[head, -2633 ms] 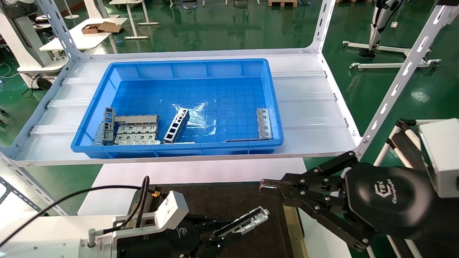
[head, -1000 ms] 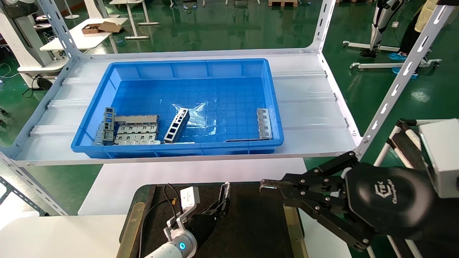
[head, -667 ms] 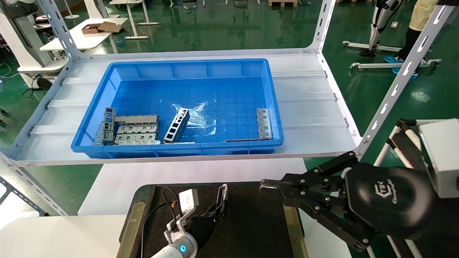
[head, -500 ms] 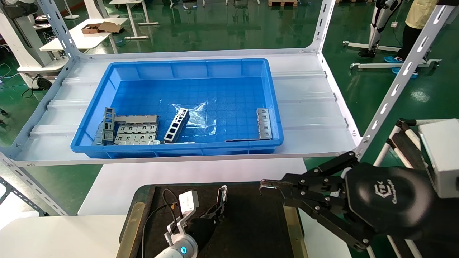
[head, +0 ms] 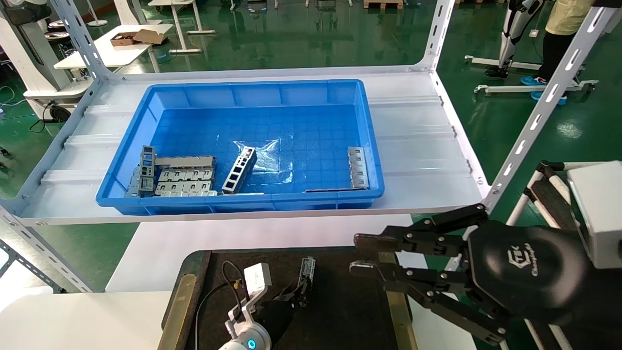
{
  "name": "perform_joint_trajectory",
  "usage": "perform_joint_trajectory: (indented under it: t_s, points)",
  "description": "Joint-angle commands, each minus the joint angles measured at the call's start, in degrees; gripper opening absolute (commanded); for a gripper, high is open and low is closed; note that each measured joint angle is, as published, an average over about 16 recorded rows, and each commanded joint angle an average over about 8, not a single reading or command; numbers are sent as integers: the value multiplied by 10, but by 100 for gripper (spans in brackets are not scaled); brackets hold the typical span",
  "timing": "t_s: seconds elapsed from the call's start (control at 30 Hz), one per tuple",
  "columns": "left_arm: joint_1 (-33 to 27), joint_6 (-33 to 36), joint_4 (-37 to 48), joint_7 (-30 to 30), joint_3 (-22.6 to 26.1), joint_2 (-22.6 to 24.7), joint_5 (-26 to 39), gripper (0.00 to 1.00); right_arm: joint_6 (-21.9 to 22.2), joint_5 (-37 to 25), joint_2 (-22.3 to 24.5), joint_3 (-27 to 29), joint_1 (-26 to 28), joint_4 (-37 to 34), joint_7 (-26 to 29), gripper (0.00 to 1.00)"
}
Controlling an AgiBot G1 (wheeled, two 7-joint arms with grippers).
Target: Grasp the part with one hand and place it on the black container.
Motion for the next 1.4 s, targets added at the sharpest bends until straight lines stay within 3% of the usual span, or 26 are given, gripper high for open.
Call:
perform_joint_trajectory:
  t_s: [0.03,0.3,0.63,1.03,1.4]
  points:
    - [0,-3,0,-1,3,0,-3,100,0,0,0,0,0,0,0,100]
    - [-8,10,-36,6,10,-22,2,100,0,0,0,0,0,0,0,100]
    - [-9,101,-153,33,2,-123,47,100,0,0,0,0,0,0,0,100]
    - [-18,333,-232,144,-36,-254,101,100,0,0,0,0,0,0,0,100]
    - [-23,533,-203,283,-93,-322,76,100,0,0,0,0,0,0,0,100]
